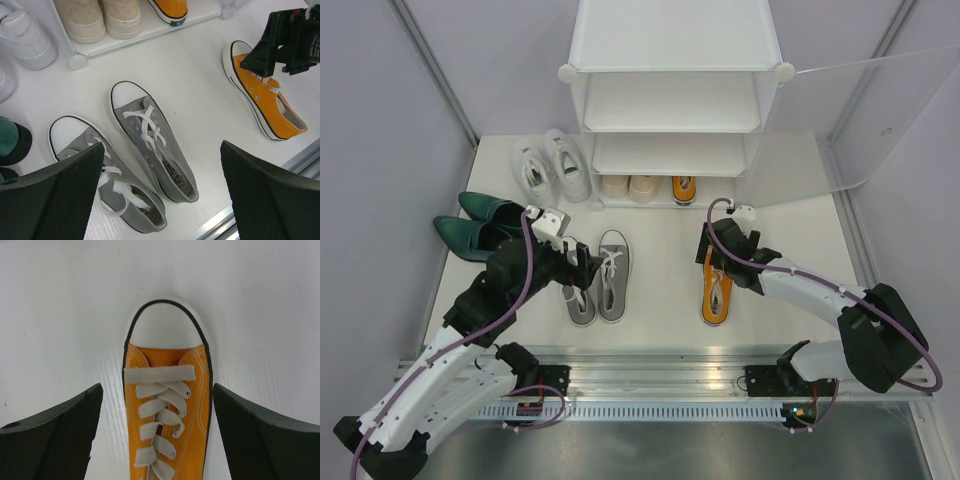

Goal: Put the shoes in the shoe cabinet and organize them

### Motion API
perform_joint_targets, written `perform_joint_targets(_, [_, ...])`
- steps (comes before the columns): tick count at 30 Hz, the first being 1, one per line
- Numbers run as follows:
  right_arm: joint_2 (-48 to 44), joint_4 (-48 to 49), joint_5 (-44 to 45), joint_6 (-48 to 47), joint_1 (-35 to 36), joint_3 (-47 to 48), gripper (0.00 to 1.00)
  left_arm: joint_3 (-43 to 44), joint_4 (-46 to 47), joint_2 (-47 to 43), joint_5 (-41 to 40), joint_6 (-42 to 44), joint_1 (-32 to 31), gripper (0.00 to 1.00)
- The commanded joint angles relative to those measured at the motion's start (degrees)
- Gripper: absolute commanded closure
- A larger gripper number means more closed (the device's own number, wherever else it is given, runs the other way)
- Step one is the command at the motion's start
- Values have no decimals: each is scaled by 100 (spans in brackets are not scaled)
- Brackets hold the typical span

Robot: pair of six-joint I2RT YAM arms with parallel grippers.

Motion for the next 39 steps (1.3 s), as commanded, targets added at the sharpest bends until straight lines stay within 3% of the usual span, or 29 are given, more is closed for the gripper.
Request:
perform_joint_targets(1, [-344, -577, 187, 358, 131, -135, 7, 185, 93, 5, 57, 108, -33, 0])
perform_joint_targets(14, [-318, -604, 318, 1018, 975, -636, 7, 176, 101, 49, 74, 100, -42, 0])
perform_joint_targets(26, [-564, -578, 476, 1369, 1098, -1023, 10, 185, 93, 146, 162, 91, -42, 0])
perform_joint_targets(39, [-837, -1070, 652, 1414, 1186, -847, 11, 185, 93, 155, 198, 91, -42, 0])
